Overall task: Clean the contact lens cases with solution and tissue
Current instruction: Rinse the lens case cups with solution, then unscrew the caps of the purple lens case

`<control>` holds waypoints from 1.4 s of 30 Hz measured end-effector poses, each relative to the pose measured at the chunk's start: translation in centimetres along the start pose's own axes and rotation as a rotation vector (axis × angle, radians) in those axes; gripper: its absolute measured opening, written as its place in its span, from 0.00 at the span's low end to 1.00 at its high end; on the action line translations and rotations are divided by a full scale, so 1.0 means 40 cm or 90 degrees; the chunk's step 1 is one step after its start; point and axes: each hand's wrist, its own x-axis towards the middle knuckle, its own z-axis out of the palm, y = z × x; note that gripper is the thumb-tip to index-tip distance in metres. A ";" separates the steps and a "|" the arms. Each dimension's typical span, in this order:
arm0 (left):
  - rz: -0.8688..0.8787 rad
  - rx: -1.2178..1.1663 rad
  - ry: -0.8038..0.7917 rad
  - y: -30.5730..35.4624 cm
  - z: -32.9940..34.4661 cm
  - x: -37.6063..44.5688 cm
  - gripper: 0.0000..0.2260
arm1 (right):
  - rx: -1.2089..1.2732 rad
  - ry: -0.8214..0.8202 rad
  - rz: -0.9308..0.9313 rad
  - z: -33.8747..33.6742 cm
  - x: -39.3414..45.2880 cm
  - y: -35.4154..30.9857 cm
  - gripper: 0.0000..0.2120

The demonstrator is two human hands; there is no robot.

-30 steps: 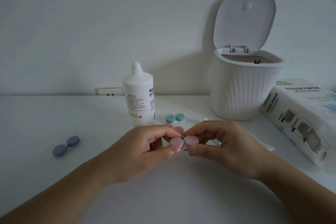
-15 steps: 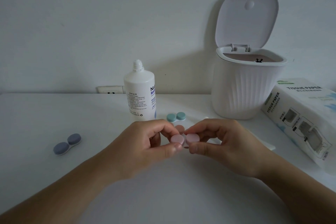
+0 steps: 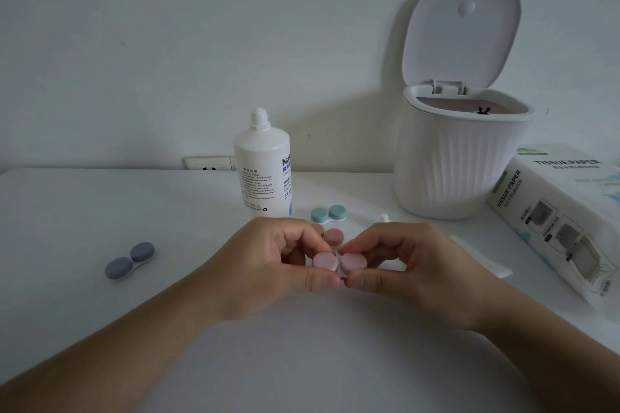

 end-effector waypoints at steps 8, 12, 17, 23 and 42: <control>0.047 0.200 0.062 -0.005 0.006 -0.010 0.07 | -0.097 -0.013 0.022 -0.006 0.001 0.005 0.08; 0.103 0.290 0.098 -0.014 0.005 -0.008 0.08 | -0.194 0.023 0.002 0.003 0.010 0.012 0.08; 0.044 0.368 0.100 -0.036 0.008 -0.001 0.15 | -0.276 0.063 0.011 0.013 0.024 0.031 0.10; -0.006 0.441 0.139 -0.034 -0.026 -0.021 0.13 | -0.358 0.075 0.015 0.024 0.031 0.043 0.08; -0.261 0.610 0.452 -0.105 -0.307 -0.307 0.14 | -0.329 0.089 0.038 0.026 0.020 0.039 0.08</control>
